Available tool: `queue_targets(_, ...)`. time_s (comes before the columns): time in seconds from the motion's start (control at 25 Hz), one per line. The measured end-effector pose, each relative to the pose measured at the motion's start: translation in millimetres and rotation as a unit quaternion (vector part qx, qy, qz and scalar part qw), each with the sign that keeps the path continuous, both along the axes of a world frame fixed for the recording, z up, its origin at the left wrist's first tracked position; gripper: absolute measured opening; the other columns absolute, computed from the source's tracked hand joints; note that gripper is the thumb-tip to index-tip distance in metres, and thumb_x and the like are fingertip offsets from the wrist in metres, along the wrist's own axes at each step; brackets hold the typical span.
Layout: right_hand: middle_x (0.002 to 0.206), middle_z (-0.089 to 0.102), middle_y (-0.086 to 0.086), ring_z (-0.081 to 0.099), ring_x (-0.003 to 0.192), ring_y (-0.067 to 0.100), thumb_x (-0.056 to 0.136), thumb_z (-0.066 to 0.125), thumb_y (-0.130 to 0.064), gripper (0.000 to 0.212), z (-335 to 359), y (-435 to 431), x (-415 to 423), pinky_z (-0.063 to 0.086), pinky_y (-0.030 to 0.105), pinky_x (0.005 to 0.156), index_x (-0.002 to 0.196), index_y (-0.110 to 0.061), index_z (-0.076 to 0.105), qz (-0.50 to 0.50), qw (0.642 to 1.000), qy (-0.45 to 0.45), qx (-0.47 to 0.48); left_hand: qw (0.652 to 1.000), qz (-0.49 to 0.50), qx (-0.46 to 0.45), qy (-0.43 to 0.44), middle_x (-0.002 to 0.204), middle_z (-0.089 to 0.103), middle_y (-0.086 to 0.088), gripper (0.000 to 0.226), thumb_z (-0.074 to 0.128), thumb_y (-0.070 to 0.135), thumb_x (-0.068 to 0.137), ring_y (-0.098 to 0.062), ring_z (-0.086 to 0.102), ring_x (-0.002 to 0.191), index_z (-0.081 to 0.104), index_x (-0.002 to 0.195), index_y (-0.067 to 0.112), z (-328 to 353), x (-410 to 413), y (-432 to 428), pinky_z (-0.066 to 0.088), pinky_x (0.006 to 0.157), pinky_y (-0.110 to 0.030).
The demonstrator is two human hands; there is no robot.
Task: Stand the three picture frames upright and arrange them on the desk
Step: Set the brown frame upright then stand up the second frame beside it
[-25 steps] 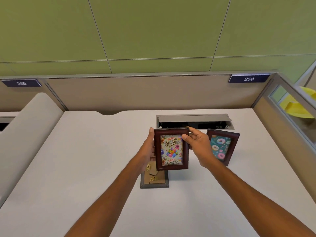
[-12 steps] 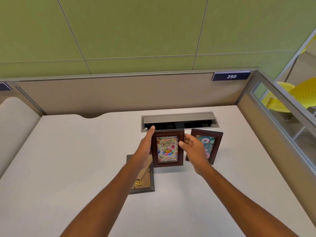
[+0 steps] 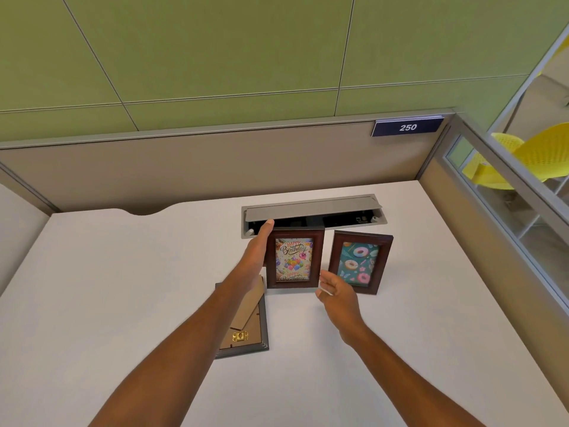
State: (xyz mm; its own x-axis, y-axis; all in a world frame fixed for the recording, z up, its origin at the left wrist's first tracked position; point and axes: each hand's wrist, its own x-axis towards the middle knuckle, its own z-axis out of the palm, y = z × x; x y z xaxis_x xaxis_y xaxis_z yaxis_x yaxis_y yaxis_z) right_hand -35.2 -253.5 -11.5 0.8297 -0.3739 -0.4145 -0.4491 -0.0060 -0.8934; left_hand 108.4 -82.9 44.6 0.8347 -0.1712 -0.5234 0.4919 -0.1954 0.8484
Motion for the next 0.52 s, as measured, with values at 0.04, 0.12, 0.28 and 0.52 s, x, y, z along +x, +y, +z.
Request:
queue_targets(0.04, 0.153, 0.062, 0.001, 0.058, 0.142, 0.019, 0.103, 0.066, 0.000, 0.055, -2, 0, 0, 0.051, 0.027, 0.105, 0.155, -0.016, 0.056, 0.002, 1.000, 0.005, -0.002, 1.000, -0.004, 0.002, 0.002, 0.104, 0.082, 0.007, 0.053, 0.041, 0.082, 0.098, -0.015, 0.073, 0.105, 0.071, 0.105, 0.039, -1, 2, -2, 0.043, 0.111, -0.046)
queue_targets(0.12, 0.149, 0.063, 0.000, 0.059, 0.142, 0.020, 0.103, 0.064, 0.001, 0.049, -5, -1, -1, 0.052, 0.026, 0.103, 0.147, -0.019, 0.062, 0.000, 1.000, 0.012, -0.012, 1.000, -0.013, 0.008, 0.009, 0.111, 0.081, 0.004, 0.055, 0.041, 0.083, 0.097, -0.018, 0.072, 0.110, 0.070, 0.107, 0.038, -3, 6, -6, 0.040, 0.114, -0.047)
queue_targets(0.28, 0.144, 0.066, -0.001, 0.062, 0.135, 0.021, 0.103, 0.060, 0.003, 0.033, -13, -1, -3, 0.057, 0.031, 0.102, 0.115, -0.026, 0.069, -0.010, 0.999, 0.030, -0.029, 0.999, -0.031, 0.007, 0.017, 0.107, 0.083, 0.004, 0.058, 0.042, 0.084, 0.096, -0.017, 0.074, 0.107, 0.073, 0.109, 0.037, -10, 9, -13, 0.044, 0.105, -0.043)
queue_targets(0.52, 0.157, 0.059, -0.004, 0.063, 0.136, 0.028, 0.098, 0.064, 0.004, 0.028, -23, -3, -1, 0.054, 0.053, 0.114, 0.102, -0.022, 0.072, -0.009, 0.999, 0.036, -0.015, 0.999, -0.026, 0.002, 0.030, 0.117, 0.082, 0.000, 0.062, 0.039, 0.082, 0.098, -0.019, 0.073, 0.111, 0.073, 0.119, 0.034, -18, 14, -14, 0.041, 0.103, -0.043)
